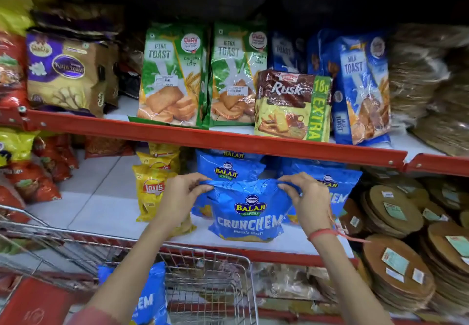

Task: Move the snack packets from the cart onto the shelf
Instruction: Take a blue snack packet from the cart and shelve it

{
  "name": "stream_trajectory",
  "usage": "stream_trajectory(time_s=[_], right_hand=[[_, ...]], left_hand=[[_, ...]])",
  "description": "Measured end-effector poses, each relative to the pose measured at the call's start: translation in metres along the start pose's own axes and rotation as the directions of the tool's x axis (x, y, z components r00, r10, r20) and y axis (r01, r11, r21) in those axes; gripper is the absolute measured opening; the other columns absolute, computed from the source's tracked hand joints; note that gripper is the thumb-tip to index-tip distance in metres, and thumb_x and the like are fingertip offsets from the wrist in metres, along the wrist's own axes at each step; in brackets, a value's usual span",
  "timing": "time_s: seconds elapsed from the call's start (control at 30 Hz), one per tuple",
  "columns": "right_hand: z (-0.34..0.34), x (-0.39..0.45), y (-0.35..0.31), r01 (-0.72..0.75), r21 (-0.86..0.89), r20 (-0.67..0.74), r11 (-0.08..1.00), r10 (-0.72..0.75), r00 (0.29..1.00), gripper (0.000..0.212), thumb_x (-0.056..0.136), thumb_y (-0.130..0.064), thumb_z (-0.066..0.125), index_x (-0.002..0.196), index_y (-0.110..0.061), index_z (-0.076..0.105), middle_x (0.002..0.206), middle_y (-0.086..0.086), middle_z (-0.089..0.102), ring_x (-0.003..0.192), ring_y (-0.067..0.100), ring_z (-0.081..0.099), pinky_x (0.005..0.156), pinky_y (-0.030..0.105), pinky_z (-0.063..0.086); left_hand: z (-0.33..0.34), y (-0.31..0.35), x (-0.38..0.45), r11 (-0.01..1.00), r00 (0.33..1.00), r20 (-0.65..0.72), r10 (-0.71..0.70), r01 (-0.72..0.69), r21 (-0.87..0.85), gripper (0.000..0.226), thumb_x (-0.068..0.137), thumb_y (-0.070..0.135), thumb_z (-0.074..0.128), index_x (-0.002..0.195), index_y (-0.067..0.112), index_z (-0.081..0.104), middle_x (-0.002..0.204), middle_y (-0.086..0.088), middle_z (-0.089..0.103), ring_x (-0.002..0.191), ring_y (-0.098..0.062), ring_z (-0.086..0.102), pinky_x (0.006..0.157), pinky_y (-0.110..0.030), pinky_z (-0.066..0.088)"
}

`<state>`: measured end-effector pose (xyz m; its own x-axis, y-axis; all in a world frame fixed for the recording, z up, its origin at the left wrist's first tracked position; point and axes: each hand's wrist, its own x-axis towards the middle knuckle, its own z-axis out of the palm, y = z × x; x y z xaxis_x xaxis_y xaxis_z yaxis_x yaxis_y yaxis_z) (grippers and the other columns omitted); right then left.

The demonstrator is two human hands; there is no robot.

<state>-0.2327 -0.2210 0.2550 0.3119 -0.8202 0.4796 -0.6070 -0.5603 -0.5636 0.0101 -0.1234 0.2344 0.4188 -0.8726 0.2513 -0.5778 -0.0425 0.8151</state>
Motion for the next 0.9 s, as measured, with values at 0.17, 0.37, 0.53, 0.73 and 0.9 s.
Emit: stream_trajectory(time_s=[0.17,0.37,0.53,0.73,0.9], right_hand=[[0.03,0.007,0.032,-0.12,0.002,0.098,0.993,0.119,0.988,0.011,0.083,-0.006,0.072,0.093,-0.007,0.076,0.094,0.013,0.074,0.081,0.031,0.068,0.072,0.031,0.051],[0.053,0.016,0.042,-0.144,-0.054,0.154,0.988,0.151,0.976,0.015,0.086,-0.01,0.069,0.101,-0.011,0.074,0.102,0.01,0.073,0.082,0.028,0.068,0.067,0.021,0.041],[0.057,0.01,0.023,0.012,-0.165,0.121,0.986,0.008,0.993,0.022,0.087,-0.014,0.068,0.109,-0.012,0.07,0.109,0.008,0.071,0.105,0.03,0.06,0.083,0.039,0.053],[0.081,-0.025,-0.01,0.208,-0.148,-0.044,0.967,-0.216,0.975,0.012,0.082,-0.012,0.074,0.093,-0.011,0.073,0.091,0.002,0.073,0.09,0.023,0.066,0.097,0.033,0.048],[0.123,-0.061,-0.039,0.25,0.0,0.082,0.968,-0.249,0.965,0.01,0.079,-0.005,0.076,0.087,-0.008,0.075,0.082,0.005,0.075,0.077,0.024,0.068,0.075,0.028,0.052]], left_hand=[[0.022,-0.009,0.017,0.988,0.998,0.048,-0.027,0.019,0.155,0.015,0.083,0.012,0.069,0.095,0.003,0.073,0.08,-0.018,0.076,0.074,-0.031,0.068,0.062,-0.031,0.044],[0.028,-0.024,0.027,0.964,0.996,0.085,-0.032,0.008,0.264,0.02,0.087,0.015,0.066,0.102,0.005,0.071,0.088,-0.017,0.076,0.082,-0.03,0.068,0.073,-0.04,0.052],[0.023,-0.022,0.028,0.979,0.997,0.076,0.016,-0.031,0.203,0.029,0.083,0.012,0.07,0.111,0.007,0.067,0.106,-0.011,0.075,0.097,-0.023,0.07,0.091,-0.038,0.056],[0.004,-0.034,-0.01,0.935,0.972,-0.053,0.23,-0.206,0.288,0.03,0.08,0.018,0.074,0.109,0.012,0.069,0.108,-0.006,0.073,0.092,-0.02,0.07,0.08,-0.02,0.046],[-0.018,-0.074,-0.046,0.97,0.984,-0.068,0.165,-0.149,0.192,0.023,0.076,0.011,0.076,0.099,0.011,0.073,0.098,-0.007,0.076,0.086,-0.007,0.066,0.078,-0.01,0.044]])
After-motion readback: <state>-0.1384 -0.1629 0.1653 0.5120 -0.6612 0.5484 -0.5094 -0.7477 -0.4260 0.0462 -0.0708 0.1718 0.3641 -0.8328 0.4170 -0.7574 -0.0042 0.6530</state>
